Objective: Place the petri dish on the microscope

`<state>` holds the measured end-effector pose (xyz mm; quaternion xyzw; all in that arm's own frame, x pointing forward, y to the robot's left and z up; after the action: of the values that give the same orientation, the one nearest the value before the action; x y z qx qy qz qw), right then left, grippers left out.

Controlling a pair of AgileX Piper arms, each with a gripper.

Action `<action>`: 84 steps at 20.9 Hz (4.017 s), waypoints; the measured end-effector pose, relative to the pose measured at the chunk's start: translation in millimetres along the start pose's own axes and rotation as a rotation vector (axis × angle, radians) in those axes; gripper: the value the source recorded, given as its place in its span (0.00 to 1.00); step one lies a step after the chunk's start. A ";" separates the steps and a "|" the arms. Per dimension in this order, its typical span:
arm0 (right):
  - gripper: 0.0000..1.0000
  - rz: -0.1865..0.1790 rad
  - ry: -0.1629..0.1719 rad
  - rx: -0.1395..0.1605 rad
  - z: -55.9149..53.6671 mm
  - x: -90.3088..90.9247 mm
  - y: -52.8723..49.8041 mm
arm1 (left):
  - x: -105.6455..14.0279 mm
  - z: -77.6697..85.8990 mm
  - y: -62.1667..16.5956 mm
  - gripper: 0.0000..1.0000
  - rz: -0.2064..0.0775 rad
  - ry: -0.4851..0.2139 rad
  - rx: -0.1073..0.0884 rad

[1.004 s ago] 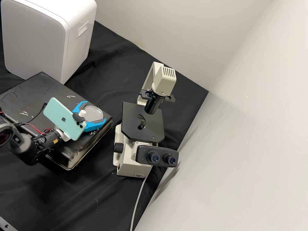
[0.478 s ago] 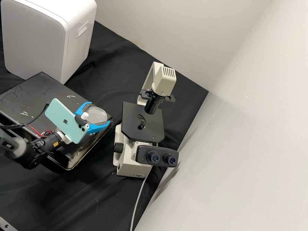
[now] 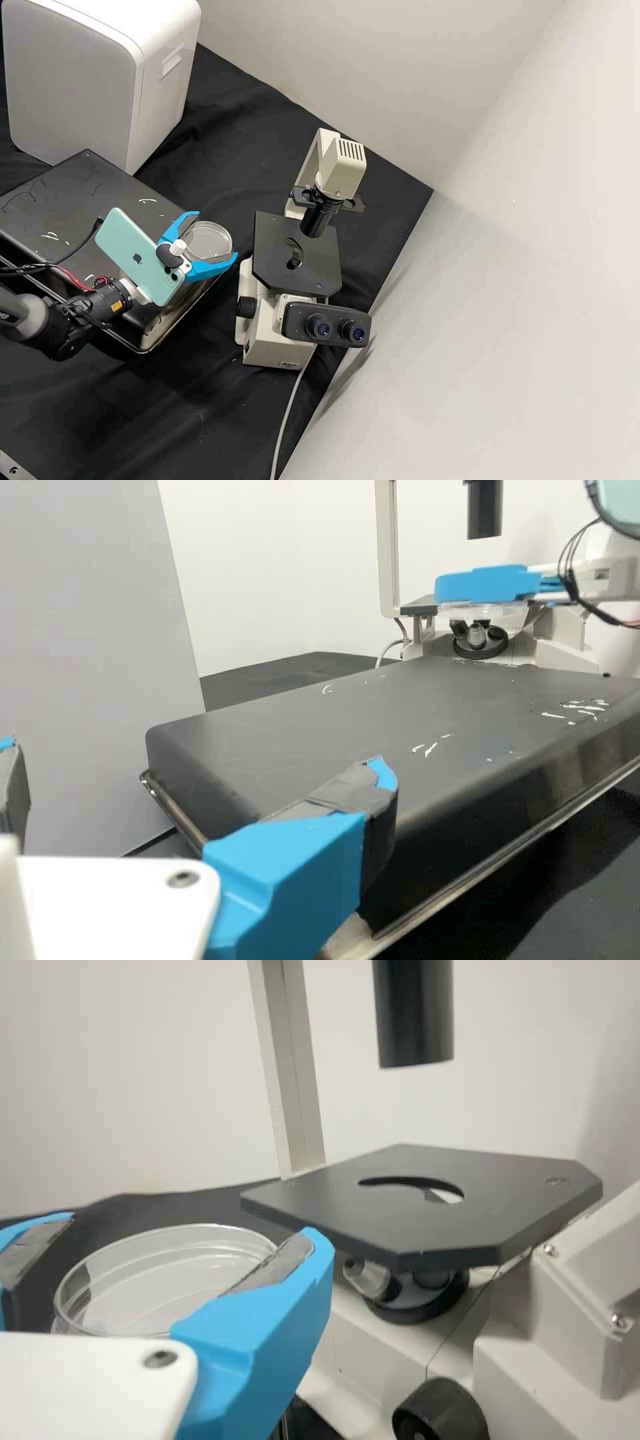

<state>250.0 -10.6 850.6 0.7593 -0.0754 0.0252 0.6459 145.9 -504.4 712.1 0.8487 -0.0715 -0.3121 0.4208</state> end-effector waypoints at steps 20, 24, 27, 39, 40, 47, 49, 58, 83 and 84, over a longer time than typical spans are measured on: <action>0.00 0.057 0.037 0.034 -4.9 1.4 22.5 | 0.0 0.0 0.0 1.00 0.000 0.000 0.000; 0.00 0.055 0.022 0.027 -1.7 16.8 24.5 | 0.0 0.0 0.0 1.00 0.000 0.000 0.000; 0.00 0.057 -0.003 0.004 3.5 30.3 25.2 | 0.0 0.0 0.0 1.00 0.000 0.000 0.000; 0.00 0.078 -0.077 -0.024 18.1 60.6 27.7 | 0.0 0.3 0.0 1.00 0.000 -0.001 0.000; 0.00 0.083 -0.075 -0.023 18.3 64.1 28.6 | 0.0 0.3 0.0 1.00 0.000 -0.001 0.000; 0.00 0.087 -0.084 -0.048 26.1 81.9 27.7 | 0.0 0.3 0.0 1.00 0.000 -0.001 0.000; 0.00 0.082 -0.095 -0.048 28.9 86.4 26.8 | 0.0 1.2 -0.2 1.00 -0.001 -0.007 0.000; 0.00 0.080 -0.118 -0.088 39.4 105.1 25.3 | 0.6 1.9 -2.4 1.00 -0.013 -0.010 0.002; 0.00 0.158 -0.114 -0.154 51.8 123.5 22.2 | 1.3 1.6 -4.8 1.00 -0.026 -0.008 0.002; 0.00 0.159 -0.113 -0.153 51.2 123.9 21.9 | 1.3 1.6 -4.8 1.00 -0.026 -0.008 0.002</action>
<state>366.0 -74.5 880.3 0.6997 -0.1734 0.0277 0.6925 145.3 -503.0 707.2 0.8488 -0.0625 -0.3210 0.4153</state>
